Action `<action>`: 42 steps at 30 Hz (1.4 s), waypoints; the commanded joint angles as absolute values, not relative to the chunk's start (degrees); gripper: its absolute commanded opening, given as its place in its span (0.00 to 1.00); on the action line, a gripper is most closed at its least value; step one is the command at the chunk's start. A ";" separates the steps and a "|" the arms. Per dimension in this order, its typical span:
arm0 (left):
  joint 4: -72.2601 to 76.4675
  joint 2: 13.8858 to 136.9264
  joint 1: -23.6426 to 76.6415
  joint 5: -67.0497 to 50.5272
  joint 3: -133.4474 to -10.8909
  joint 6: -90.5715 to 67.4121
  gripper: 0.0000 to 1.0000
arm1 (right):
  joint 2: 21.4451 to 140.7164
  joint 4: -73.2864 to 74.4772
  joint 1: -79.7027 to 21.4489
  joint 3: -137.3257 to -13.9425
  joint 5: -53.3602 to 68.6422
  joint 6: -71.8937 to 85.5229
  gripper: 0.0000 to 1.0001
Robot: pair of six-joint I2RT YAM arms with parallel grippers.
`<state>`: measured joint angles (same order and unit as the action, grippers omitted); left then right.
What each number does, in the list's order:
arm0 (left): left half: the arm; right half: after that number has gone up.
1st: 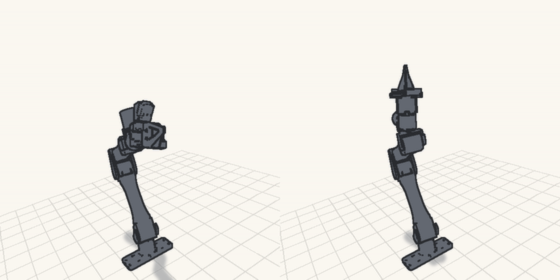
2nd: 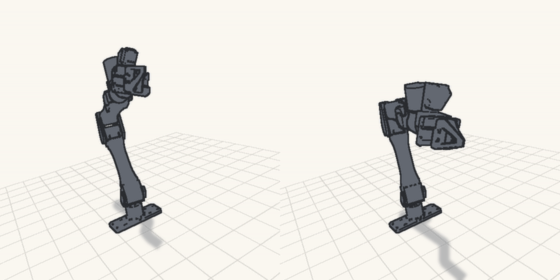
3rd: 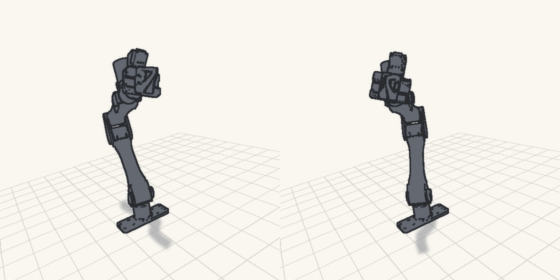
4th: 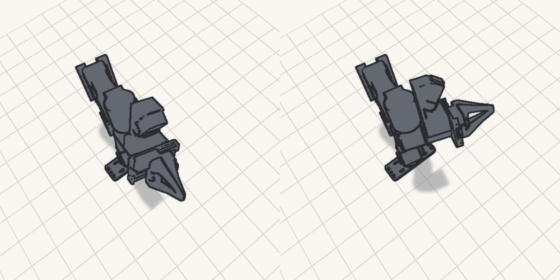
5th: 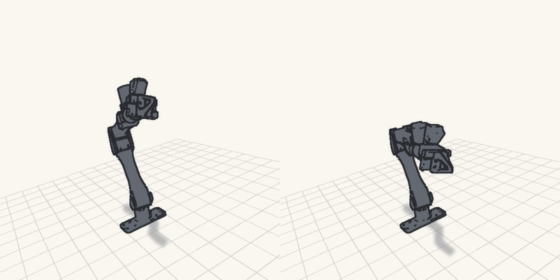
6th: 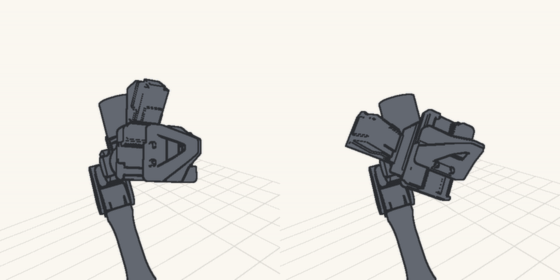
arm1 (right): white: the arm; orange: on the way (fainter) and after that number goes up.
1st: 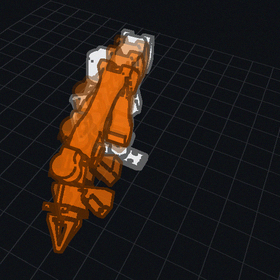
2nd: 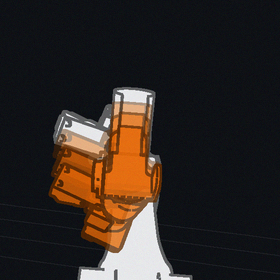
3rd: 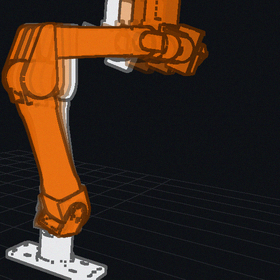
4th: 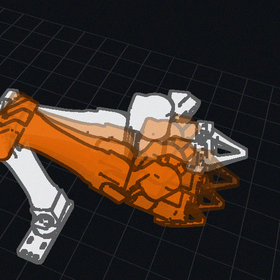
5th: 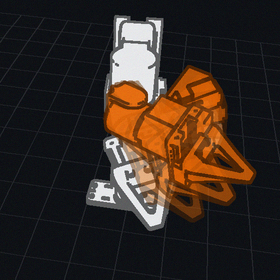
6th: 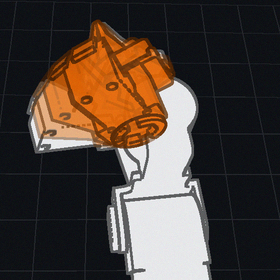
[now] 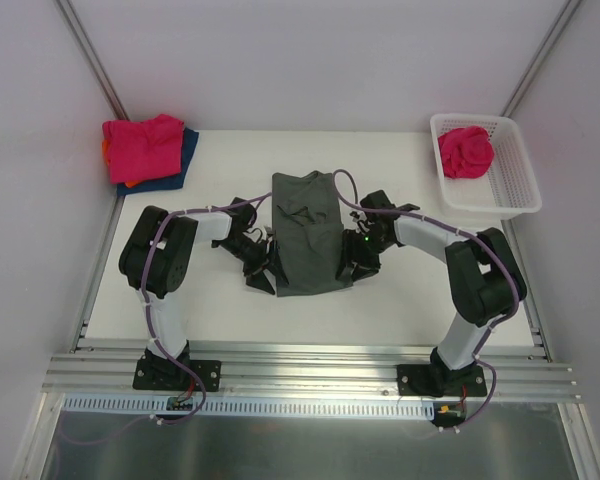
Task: Fold and stack the t-shirts
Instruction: Grab one side of the 2/3 rectangular tshirt with both arms
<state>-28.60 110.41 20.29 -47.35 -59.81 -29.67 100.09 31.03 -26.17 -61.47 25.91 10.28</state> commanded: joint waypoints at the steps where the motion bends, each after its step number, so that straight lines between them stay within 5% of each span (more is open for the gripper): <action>1: -28.56 110.66 20.74 -47.90 -59.77 -30.32 0.51 | 101.07 30.41 -26.98 -63.89 27.42 11.08 0.48; 19: -27.95 111.18 20.74 -48.34 -59.06 -30.59 0.40 | 99.93 29.62 -28.21 -61.70 27.25 11.42 0.46; 27: -27.69 111.01 20.74 -48.87 -59.06 -30.50 0.30 | 100.63 28.83 -29.09 -62.75 28.12 11.34 0.33; 42: -27.51 110.30 20.74 -48.69 -58.71 -30.32 0.27 | 97.65 30.50 -28.04 -59.68 25.93 9.41 0.38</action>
<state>-27.20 111.26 20.29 -47.55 -59.20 -30.33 100.79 29.08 -28.73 -60.95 26.17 10.28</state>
